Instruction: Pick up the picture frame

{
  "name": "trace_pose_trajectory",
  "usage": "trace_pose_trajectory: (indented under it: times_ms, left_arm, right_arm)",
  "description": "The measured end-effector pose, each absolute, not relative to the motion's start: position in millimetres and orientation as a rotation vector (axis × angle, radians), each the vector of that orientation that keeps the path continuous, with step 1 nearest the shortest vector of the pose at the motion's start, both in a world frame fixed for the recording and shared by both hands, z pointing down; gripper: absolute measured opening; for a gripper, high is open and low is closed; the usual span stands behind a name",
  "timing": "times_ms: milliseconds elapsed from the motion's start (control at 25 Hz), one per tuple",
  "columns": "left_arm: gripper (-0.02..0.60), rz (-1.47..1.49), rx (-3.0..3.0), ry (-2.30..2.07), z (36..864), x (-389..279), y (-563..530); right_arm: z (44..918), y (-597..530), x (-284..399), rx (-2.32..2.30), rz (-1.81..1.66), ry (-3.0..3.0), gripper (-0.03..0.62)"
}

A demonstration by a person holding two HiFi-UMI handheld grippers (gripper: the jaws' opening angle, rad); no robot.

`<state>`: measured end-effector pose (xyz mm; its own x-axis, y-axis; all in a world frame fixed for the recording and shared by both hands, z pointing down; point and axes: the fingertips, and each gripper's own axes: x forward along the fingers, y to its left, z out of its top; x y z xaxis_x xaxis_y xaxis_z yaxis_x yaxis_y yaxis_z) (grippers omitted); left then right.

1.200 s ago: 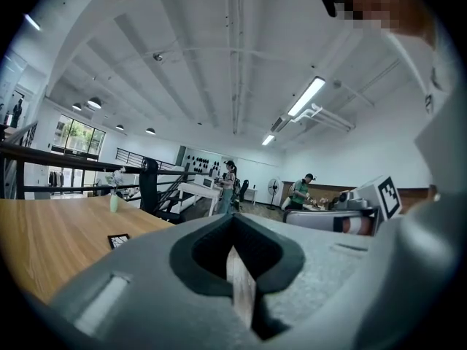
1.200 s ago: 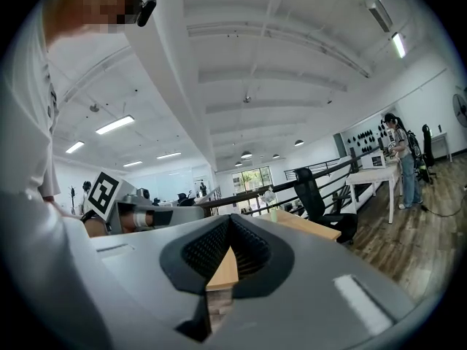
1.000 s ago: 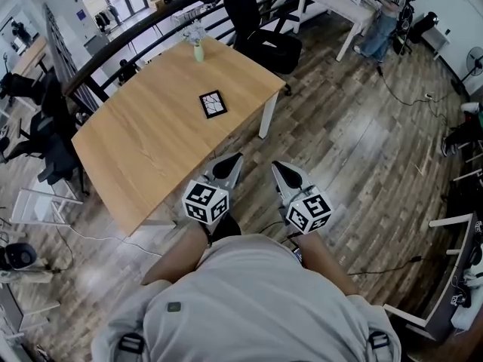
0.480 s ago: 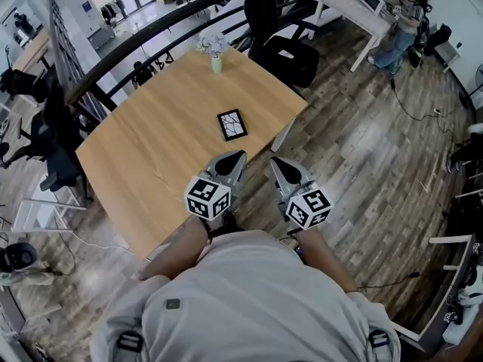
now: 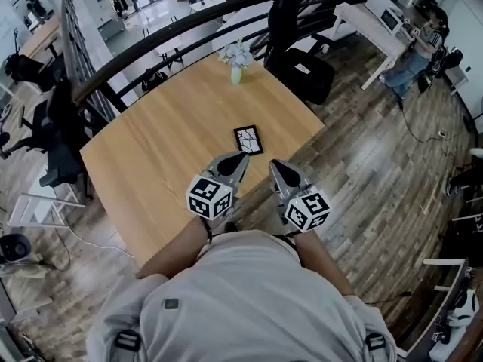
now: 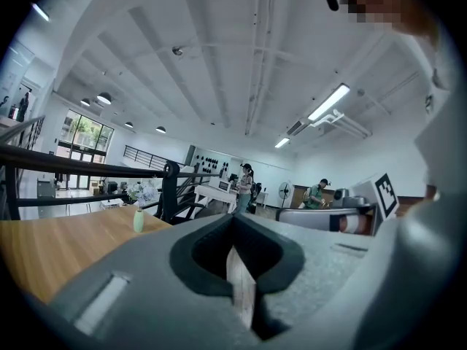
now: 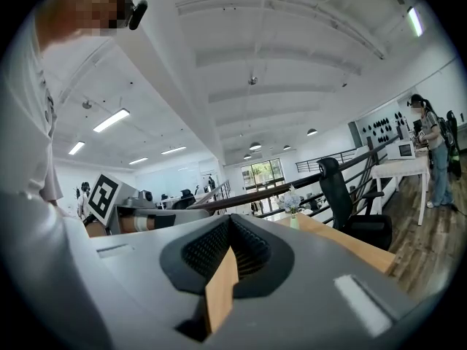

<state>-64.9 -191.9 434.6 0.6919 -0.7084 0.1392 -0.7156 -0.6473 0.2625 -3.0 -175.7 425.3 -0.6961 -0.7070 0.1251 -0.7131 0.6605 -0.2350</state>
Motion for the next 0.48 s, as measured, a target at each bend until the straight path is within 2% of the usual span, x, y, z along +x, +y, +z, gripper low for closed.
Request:
trace_pose_trajectory:
  times_ms: [480]
  left_arm:
    - [0.003,0.075,2.511,-1.246,457,-91,-227]
  right_arm:
    - [458,-219,-13,1.101,0.543,-2.847,0.009]
